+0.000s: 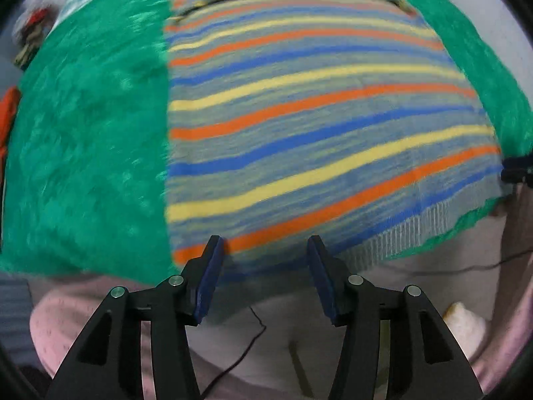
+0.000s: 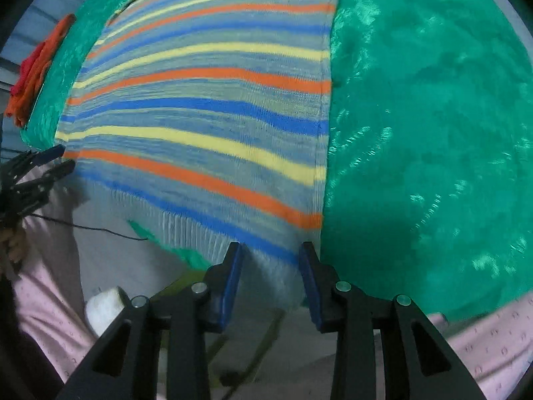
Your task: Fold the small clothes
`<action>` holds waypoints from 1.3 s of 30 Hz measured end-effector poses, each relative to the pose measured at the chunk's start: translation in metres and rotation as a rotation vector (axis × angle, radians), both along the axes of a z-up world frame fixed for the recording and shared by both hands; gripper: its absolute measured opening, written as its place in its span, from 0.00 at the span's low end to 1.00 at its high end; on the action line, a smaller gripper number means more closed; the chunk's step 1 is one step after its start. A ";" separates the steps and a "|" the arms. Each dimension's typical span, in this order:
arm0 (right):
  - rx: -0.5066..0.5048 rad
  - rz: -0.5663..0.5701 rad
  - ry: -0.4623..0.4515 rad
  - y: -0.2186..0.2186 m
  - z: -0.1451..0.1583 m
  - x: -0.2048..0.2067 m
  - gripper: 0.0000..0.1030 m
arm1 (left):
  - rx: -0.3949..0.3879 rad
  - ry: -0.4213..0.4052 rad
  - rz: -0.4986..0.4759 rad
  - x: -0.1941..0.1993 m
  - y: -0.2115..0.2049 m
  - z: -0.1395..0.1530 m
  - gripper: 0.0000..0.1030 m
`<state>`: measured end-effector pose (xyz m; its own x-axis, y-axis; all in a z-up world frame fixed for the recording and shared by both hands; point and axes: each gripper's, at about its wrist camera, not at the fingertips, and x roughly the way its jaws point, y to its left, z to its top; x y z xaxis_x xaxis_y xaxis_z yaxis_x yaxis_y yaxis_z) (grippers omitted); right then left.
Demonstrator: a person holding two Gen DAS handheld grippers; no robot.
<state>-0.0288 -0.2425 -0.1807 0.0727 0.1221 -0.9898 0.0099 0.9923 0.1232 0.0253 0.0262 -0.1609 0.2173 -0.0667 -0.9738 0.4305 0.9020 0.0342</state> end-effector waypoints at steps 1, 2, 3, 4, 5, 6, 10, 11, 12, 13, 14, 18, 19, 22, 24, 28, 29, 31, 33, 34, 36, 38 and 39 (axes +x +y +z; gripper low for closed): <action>-0.004 0.000 -0.038 0.001 0.008 -0.003 0.35 | -0.021 -0.012 0.031 0.001 0.006 0.006 0.65; -0.011 -0.009 -0.085 0.000 0.018 -0.005 0.35 | -0.049 -0.036 0.070 0.004 0.013 0.014 0.71; -0.019 -0.026 -0.132 -0.001 0.026 -0.008 0.35 | -0.076 -0.071 0.110 0.004 0.021 0.021 0.81; -0.023 -0.054 -0.195 -0.003 0.037 -0.011 0.36 | -0.102 -0.113 0.153 0.008 0.028 0.028 0.87; -0.022 -0.097 -0.275 -0.007 0.048 -0.013 0.43 | -0.127 -0.155 0.203 0.012 0.035 0.033 0.88; -0.025 -0.160 -0.372 -0.012 0.059 -0.017 0.51 | -0.140 -0.173 0.227 0.018 0.040 0.035 0.88; -0.025 -0.350 -0.640 -0.019 0.081 -0.026 0.63 | -0.116 -0.264 0.294 0.027 0.048 0.027 0.88; -0.027 -0.360 -0.660 -0.018 0.080 -0.027 0.63 | -0.114 -0.280 0.307 0.026 0.050 0.025 0.88; -0.031 -0.363 -0.675 -0.019 0.078 -0.029 0.63 | -0.119 -0.294 0.317 0.026 0.054 0.023 0.88; -0.037 -0.365 -0.679 -0.021 0.076 -0.031 0.63 | -0.124 -0.306 0.325 0.025 0.052 0.020 0.88; -0.040 -0.371 -0.677 -0.022 0.073 -0.032 0.63 | -0.122 -0.314 0.332 0.022 0.052 0.015 0.88; -0.037 -0.413 -0.652 -0.024 0.061 -0.037 0.63 | -0.123 -0.327 0.326 0.022 0.049 0.018 0.88; -0.040 -0.420 -0.654 -0.022 0.060 -0.036 0.63 | -0.115 -0.343 0.315 0.018 0.049 0.022 0.88; -0.044 -0.418 -0.649 -0.021 0.059 -0.035 0.63 | -0.081 -0.361 0.279 0.016 0.041 0.022 0.88; -0.045 -0.408 -0.643 -0.019 0.056 -0.034 0.63 | -0.070 -0.352 0.270 0.016 0.039 0.019 0.88; -0.047 -0.384 -0.636 -0.014 0.054 -0.032 0.63 | -0.060 -0.349 0.276 0.018 0.040 0.016 0.88; -0.047 -0.379 -0.633 -0.013 0.053 -0.031 0.63 | -0.059 -0.346 0.281 0.018 0.041 0.015 0.88; -0.046 -0.372 -0.628 -0.013 0.052 -0.030 0.63 | -0.059 -0.342 0.289 0.019 0.042 0.014 0.88; -0.045 -0.373 -0.625 -0.013 0.052 -0.030 0.63 | -0.059 -0.342 0.294 0.020 0.043 0.013 0.88; -0.044 -0.375 -0.625 -0.013 0.051 -0.030 0.63 | -0.058 -0.342 0.295 0.020 0.043 0.013 0.88; -0.044 -0.375 -0.625 -0.014 0.051 -0.030 0.63 | -0.056 -0.339 0.296 0.021 0.042 0.012 0.88; -0.044 -0.379 -0.623 -0.013 0.051 -0.031 0.63 | -0.050 -0.339 0.293 0.021 0.041 0.012 0.88; -0.044 -0.380 -0.621 -0.013 0.051 -0.031 0.63 | -0.047 -0.340 0.289 0.020 0.040 0.011 0.88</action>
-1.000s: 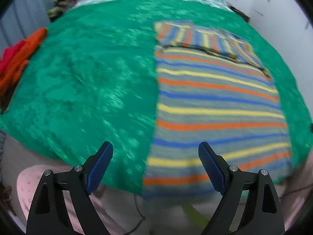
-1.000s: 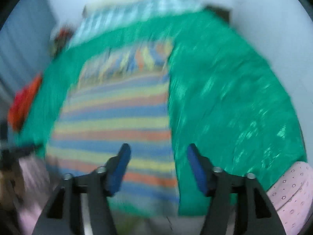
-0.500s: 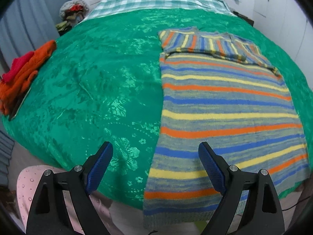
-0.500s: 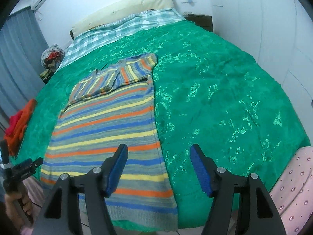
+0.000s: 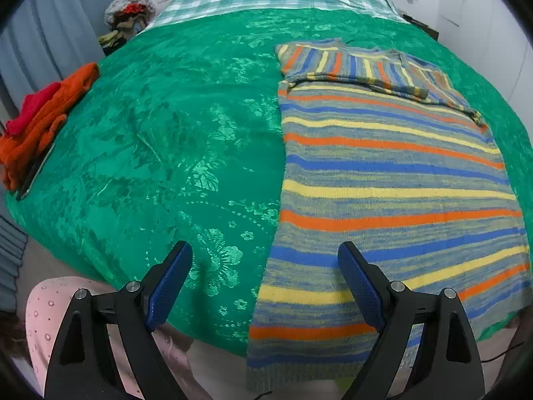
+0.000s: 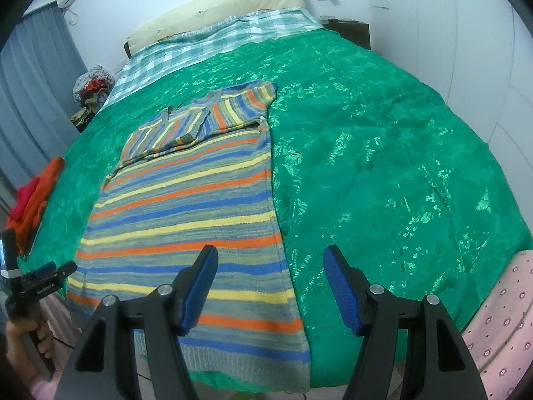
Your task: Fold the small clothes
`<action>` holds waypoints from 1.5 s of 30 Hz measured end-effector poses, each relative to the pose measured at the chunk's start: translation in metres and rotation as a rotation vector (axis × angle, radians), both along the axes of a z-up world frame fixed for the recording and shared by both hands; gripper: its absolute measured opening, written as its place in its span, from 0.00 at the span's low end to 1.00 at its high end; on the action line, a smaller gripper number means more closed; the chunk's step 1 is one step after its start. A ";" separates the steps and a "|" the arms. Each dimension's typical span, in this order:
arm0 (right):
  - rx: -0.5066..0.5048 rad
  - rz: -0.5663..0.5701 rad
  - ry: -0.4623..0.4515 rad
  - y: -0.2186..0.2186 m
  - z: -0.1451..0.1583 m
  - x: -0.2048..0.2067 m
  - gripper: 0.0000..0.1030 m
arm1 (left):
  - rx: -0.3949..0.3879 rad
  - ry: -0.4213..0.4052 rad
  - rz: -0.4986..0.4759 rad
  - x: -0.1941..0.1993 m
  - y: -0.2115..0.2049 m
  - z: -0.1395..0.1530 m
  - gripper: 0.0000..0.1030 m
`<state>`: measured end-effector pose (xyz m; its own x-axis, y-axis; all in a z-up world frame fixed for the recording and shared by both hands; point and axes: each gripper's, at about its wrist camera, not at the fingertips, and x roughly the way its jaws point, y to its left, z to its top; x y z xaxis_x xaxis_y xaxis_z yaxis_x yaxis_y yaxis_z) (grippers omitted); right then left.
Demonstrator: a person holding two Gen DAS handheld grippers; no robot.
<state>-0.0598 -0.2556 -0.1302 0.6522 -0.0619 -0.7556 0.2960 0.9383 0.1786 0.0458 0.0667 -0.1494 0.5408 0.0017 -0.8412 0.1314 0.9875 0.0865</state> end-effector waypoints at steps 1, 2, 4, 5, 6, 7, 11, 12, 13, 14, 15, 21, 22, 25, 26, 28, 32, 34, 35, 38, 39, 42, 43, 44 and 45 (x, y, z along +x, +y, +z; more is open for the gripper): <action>0.001 0.000 0.002 0.000 -0.001 0.000 0.63 | 0.003 -0.001 -0.002 0.000 -0.001 0.000 0.88; 0.003 0.000 0.004 0.001 -0.001 0.000 0.63 | 0.007 -0.003 -0.005 0.000 -0.001 0.000 0.88; 0.004 0.003 0.006 0.002 -0.002 0.000 0.63 | 0.012 -0.003 -0.006 0.000 -0.002 -0.001 0.88; 0.003 0.005 0.007 0.003 -0.002 0.000 0.63 | 0.013 -0.003 -0.006 -0.001 -0.002 -0.001 0.88; 0.002 0.008 0.008 0.004 -0.002 0.001 0.63 | 0.013 -0.003 -0.005 -0.001 -0.001 -0.001 0.88; 0.001 0.009 0.009 0.004 -0.002 0.001 0.63 | 0.013 -0.002 -0.004 -0.001 -0.001 -0.001 0.88; -0.001 0.018 0.018 0.007 -0.005 0.003 0.63 | 0.014 -0.002 -0.001 0.000 -0.001 -0.001 0.88; -0.001 0.018 0.019 0.008 -0.005 0.003 0.63 | 0.014 -0.002 -0.002 0.000 -0.001 -0.001 0.88; -0.003 0.019 0.019 0.008 -0.005 0.003 0.63 | 0.015 -0.003 -0.002 0.000 -0.001 -0.001 0.88; -0.003 0.018 0.019 0.009 -0.005 0.003 0.63 | 0.016 -0.003 -0.002 0.000 -0.001 -0.001 0.88; -0.002 0.016 0.019 0.009 -0.005 0.003 0.63 | 0.016 -0.003 -0.003 -0.001 -0.001 -0.001 0.88; -0.002 0.017 0.023 0.009 -0.006 0.003 0.63 | 0.026 -0.004 -0.010 -0.001 -0.002 -0.002 0.88; -0.002 0.017 0.023 0.009 -0.007 0.003 0.63 | 0.027 -0.004 -0.010 -0.001 -0.002 -0.002 0.88; -0.002 0.017 0.023 0.009 -0.007 0.003 0.63 | 0.027 -0.004 -0.010 -0.001 -0.003 -0.002 0.88; -0.002 0.017 0.023 0.009 -0.006 0.003 0.63 | 0.027 -0.004 -0.010 -0.001 -0.002 -0.002 0.88; -0.003 0.018 0.022 0.009 -0.007 0.003 0.63 | 0.027 -0.004 -0.011 -0.001 -0.002 -0.002 0.88; -0.003 0.016 0.023 0.010 -0.007 0.003 0.63 | 0.029 -0.004 -0.012 -0.001 -0.002 -0.002 0.88; -0.003 0.014 0.023 0.010 -0.007 0.003 0.63 | 0.031 -0.004 -0.012 -0.001 -0.003 -0.003 0.88; -0.003 0.014 0.023 0.011 -0.007 0.002 0.63 | 0.032 -0.004 -0.012 -0.001 -0.003 -0.003 0.88; -0.004 0.013 0.022 0.011 -0.006 0.002 0.63 | 0.034 -0.003 -0.012 -0.001 -0.003 -0.004 0.88; -0.004 0.012 0.022 0.011 -0.006 0.002 0.63 | 0.033 -0.003 -0.012 -0.001 -0.003 -0.004 0.88; -0.003 0.012 0.023 0.011 -0.006 0.002 0.63 | 0.033 -0.003 -0.012 -0.001 -0.003 -0.004 0.88; -0.003 0.011 0.023 0.011 -0.006 0.002 0.63 | 0.033 -0.003 -0.013 -0.001 -0.003 -0.004 0.88; -0.003 0.011 0.022 0.011 -0.006 0.002 0.63 | 0.034 -0.003 -0.013 -0.001 -0.003 -0.004 0.88; -0.004 0.012 0.022 0.011 -0.006 0.002 0.63 | 0.034 -0.003 -0.012 -0.001 -0.004 -0.004 0.88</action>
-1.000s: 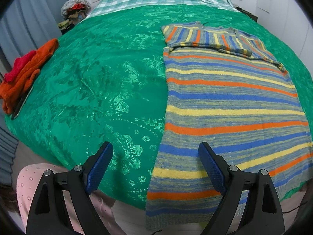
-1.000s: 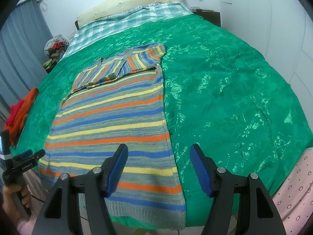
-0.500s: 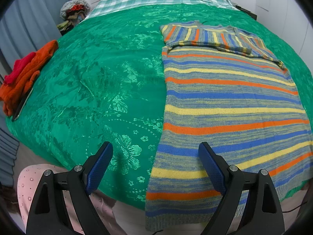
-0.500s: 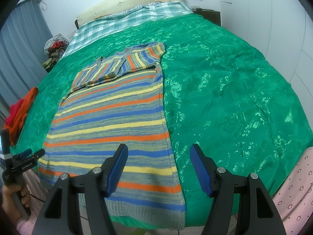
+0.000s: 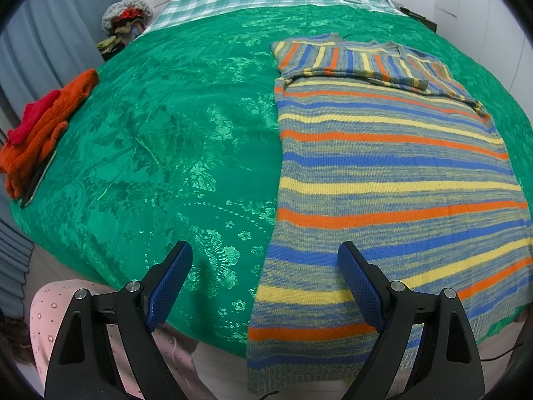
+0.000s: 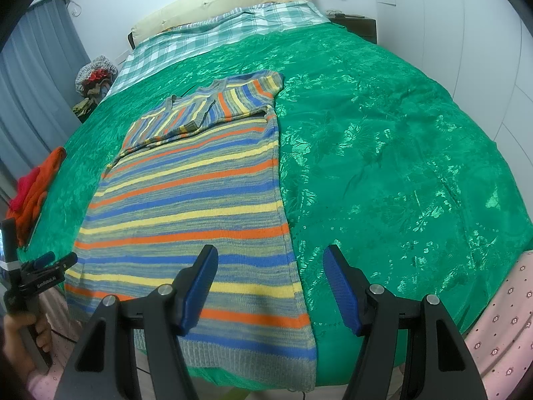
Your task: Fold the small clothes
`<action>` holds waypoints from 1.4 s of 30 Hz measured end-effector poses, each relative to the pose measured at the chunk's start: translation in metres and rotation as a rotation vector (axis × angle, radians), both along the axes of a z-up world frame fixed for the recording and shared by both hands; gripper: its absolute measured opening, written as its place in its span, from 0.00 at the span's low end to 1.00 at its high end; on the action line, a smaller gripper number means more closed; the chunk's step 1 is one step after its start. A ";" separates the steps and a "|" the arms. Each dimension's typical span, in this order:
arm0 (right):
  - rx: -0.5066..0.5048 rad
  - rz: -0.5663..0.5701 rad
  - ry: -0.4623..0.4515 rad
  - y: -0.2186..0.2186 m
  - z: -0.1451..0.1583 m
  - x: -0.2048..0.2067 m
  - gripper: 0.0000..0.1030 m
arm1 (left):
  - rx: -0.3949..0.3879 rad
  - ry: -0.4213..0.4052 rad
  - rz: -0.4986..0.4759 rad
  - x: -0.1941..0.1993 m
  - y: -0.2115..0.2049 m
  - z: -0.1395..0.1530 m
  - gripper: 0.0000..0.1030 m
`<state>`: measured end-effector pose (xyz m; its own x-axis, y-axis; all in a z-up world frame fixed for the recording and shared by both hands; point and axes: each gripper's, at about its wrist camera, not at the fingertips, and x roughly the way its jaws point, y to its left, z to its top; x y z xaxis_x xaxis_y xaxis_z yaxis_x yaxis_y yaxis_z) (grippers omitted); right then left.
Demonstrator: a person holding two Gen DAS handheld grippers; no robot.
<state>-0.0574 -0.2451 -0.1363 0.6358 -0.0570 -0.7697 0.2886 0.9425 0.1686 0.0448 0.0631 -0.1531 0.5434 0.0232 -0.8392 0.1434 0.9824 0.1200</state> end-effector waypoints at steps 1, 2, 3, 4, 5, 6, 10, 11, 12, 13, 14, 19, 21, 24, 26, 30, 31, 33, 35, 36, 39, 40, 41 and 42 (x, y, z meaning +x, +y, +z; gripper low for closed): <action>0.000 0.000 0.000 0.000 0.000 0.000 0.63 | 0.001 0.000 0.000 0.000 0.000 0.000 0.88; 0.000 0.000 0.000 0.000 0.000 0.000 0.63 | 0.001 0.000 0.000 0.000 0.000 0.000 0.88; 0.000 0.000 0.000 0.000 0.000 0.000 0.63 | 0.002 0.000 -0.001 0.000 -0.001 0.000 0.88; 0.000 0.000 0.000 0.000 0.000 0.000 0.63 | 0.002 0.000 -0.002 0.000 -0.001 -0.001 0.88; 0.000 0.000 0.000 0.000 0.000 0.000 0.63 | 0.002 0.001 -0.002 0.000 -0.001 -0.001 0.88; 0.000 0.000 0.000 0.000 0.000 0.000 0.63 | 0.002 0.002 -0.002 0.000 0.000 -0.001 0.88; 0.000 0.000 0.000 0.000 0.000 0.000 0.63 | 0.003 0.003 -0.002 0.000 -0.001 -0.001 0.88; 0.000 0.000 0.000 0.000 0.000 0.000 0.63 | 0.004 0.004 -0.003 0.000 0.000 -0.002 0.88; 0.000 0.000 0.000 0.000 0.000 0.000 0.63 | 0.004 0.004 -0.004 0.000 -0.001 -0.002 0.88; 0.000 0.000 -0.001 0.000 0.000 0.000 0.63 | 0.005 0.005 -0.004 -0.001 0.000 -0.002 0.88; -0.001 0.000 -0.001 0.000 0.000 0.000 0.63 | 0.005 0.004 -0.003 -0.001 0.000 -0.002 0.88; -0.001 0.000 0.000 0.000 0.000 0.000 0.63 | 0.004 0.004 -0.002 0.000 -0.001 -0.002 0.88; -0.001 0.000 0.000 0.000 0.000 0.000 0.63 | 0.004 0.004 -0.003 0.000 -0.001 -0.002 0.88; -0.001 -0.001 0.000 0.000 0.000 0.000 0.63 | 0.003 0.005 -0.004 0.000 -0.001 -0.002 0.88; -0.002 -0.001 0.000 0.000 0.000 0.000 0.63 | 0.003 0.005 -0.005 0.000 -0.001 -0.002 0.88; -0.002 -0.002 0.000 0.001 0.000 0.000 0.63 | 0.001 0.004 -0.008 -0.001 -0.002 -0.001 0.88; -0.002 -0.002 0.000 0.001 0.000 0.000 0.63 | -0.001 0.005 -0.008 -0.001 -0.001 -0.001 0.88; -0.006 -0.002 0.001 0.000 0.000 0.001 0.63 | -0.006 0.005 -0.006 -0.001 -0.001 0.000 0.88; -0.023 -0.005 0.002 0.001 0.001 0.001 0.63 | -0.013 0.006 -0.003 -0.001 0.001 0.000 0.88; -0.045 -0.014 0.003 0.002 0.001 0.001 0.63 | -0.016 0.008 -0.002 0.000 0.001 0.000 0.88; -0.131 -0.048 0.010 0.005 0.004 -0.001 0.63 | -0.019 0.014 0.001 0.000 0.002 -0.001 0.88; -0.159 -0.063 0.013 0.006 0.005 -0.002 0.64 | -0.020 0.015 -0.001 0.000 0.002 -0.001 0.88; -0.181 -0.074 0.016 0.007 0.006 -0.002 0.65 | -0.018 0.015 -0.002 0.000 0.001 -0.001 0.88; -0.193 -0.081 0.017 0.006 0.007 -0.003 0.66 | -0.015 0.015 -0.005 -0.001 0.000 -0.001 0.88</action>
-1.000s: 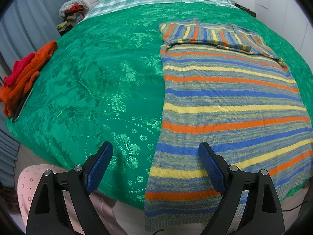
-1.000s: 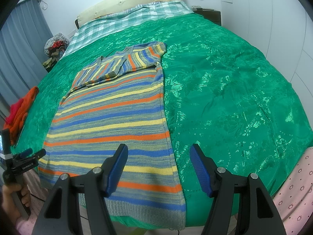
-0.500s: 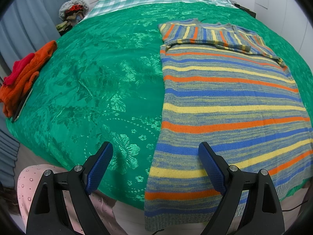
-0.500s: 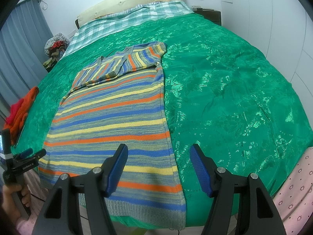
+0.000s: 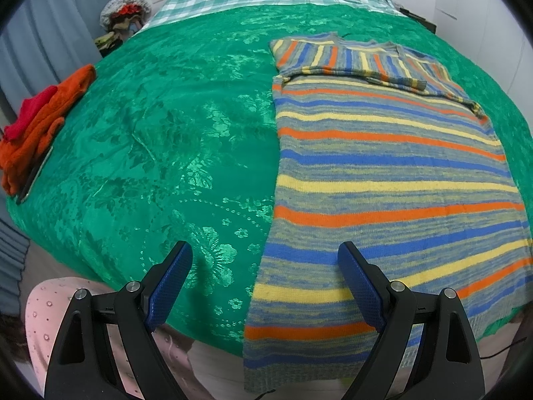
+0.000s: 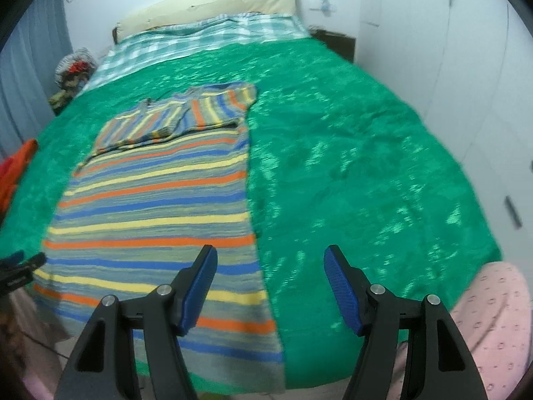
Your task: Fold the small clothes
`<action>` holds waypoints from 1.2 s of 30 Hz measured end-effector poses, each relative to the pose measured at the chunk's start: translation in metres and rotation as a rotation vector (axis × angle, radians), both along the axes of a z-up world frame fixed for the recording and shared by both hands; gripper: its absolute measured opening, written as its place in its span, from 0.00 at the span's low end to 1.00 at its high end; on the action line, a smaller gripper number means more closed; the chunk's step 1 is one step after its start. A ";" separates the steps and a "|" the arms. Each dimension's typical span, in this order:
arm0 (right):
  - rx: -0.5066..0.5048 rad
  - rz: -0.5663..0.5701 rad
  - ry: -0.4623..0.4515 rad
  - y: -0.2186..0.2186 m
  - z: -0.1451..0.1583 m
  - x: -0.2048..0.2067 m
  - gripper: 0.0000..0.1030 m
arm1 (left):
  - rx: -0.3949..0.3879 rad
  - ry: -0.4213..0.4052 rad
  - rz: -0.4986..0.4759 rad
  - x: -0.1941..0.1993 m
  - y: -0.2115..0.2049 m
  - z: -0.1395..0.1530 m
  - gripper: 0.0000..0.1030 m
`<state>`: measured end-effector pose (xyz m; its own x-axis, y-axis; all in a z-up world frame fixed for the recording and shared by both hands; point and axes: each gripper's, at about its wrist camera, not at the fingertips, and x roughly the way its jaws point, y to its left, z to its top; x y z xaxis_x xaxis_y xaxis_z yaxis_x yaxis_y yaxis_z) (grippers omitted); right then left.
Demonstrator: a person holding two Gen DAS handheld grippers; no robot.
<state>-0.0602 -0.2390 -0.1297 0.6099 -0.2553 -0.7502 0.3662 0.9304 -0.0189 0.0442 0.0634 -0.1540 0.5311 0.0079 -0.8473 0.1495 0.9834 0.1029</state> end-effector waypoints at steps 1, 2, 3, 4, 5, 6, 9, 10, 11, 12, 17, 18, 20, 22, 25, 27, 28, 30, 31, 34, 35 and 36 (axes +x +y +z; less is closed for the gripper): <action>-0.013 -0.008 0.002 -0.001 0.001 0.000 0.67 | 0.001 0.000 -0.001 0.000 0.000 0.000 0.88; -0.032 -0.019 0.005 0.000 0.001 -0.001 0.69 | 0.003 0.000 -0.002 0.000 -0.001 0.000 0.88; -0.038 -0.022 0.006 -0.002 0.003 -0.001 0.71 | 0.003 0.001 -0.003 0.000 -0.001 0.000 0.88; -0.038 -0.021 0.008 -0.002 0.003 -0.002 0.72 | 0.004 0.001 -0.003 -0.001 -0.001 0.000 0.88; -0.039 -0.020 0.011 -0.003 0.004 -0.002 0.72 | 0.004 0.001 -0.002 0.000 -0.001 0.000 0.88; -0.044 -0.021 0.017 -0.002 0.003 -0.001 0.72 | 0.004 0.002 -0.002 0.000 -0.001 0.000 0.88; -0.056 -0.023 0.027 -0.002 0.002 0.001 0.72 | 0.003 0.006 0.004 0.000 -0.001 -0.002 0.88; -0.059 -0.024 0.028 -0.002 0.002 0.001 0.72 | 0.001 0.008 0.006 0.000 0.000 -0.002 0.88; -0.061 -0.024 0.029 -0.002 0.002 0.002 0.72 | -0.002 0.010 0.008 0.000 0.000 -0.002 0.88; -0.062 -0.024 0.030 -0.002 0.002 0.002 0.72 | -0.004 0.010 0.009 0.000 0.001 -0.002 0.88; -0.064 -0.025 0.035 -0.001 0.001 0.003 0.72 | -0.006 0.014 0.010 0.000 0.002 -0.003 0.88; -0.064 -0.025 0.035 -0.001 0.001 0.003 0.72 | -0.005 0.014 0.010 0.000 0.002 -0.003 0.88; -0.064 -0.025 0.034 -0.001 0.001 0.003 0.72 | -0.006 0.014 0.010 0.000 0.002 -0.003 0.88; -0.065 -0.025 0.035 -0.001 0.001 0.004 0.72 | -0.005 0.015 0.011 0.000 0.002 -0.003 0.88; -0.064 -0.025 0.036 -0.001 0.001 0.004 0.72 | -0.005 0.015 0.011 0.001 0.001 -0.003 0.88; -0.063 -0.025 0.036 -0.001 0.001 0.004 0.72 | -0.006 0.017 0.011 0.001 0.001 -0.003 0.88; -0.060 -0.025 0.035 -0.002 0.001 0.004 0.72 | -0.009 0.021 0.010 0.001 0.001 -0.003 0.88; -0.038 -0.026 0.034 -0.005 0.001 0.004 0.72 | -0.025 0.044 0.008 0.000 0.004 -0.005 0.88; 0.000 -0.031 0.032 -0.011 0.002 0.004 0.72 | -0.043 0.063 0.007 -0.001 0.006 -0.005 0.88; 0.162 -0.042 0.010 -0.042 0.010 -0.001 0.72 | -0.131 0.158 -0.016 -0.007 0.016 -0.008 0.88; 0.201 -0.033 0.022 -0.049 0.011 0.000 0.72 | -0.165 0.200 -0.026 -0.009 0.019 -0.011 0.88; 0.264 -0.008 0.058 -0.058 0.010 0.001 0.72 | -0.204 0.248 -0.039 -0.012 0.021 -0.016 0.86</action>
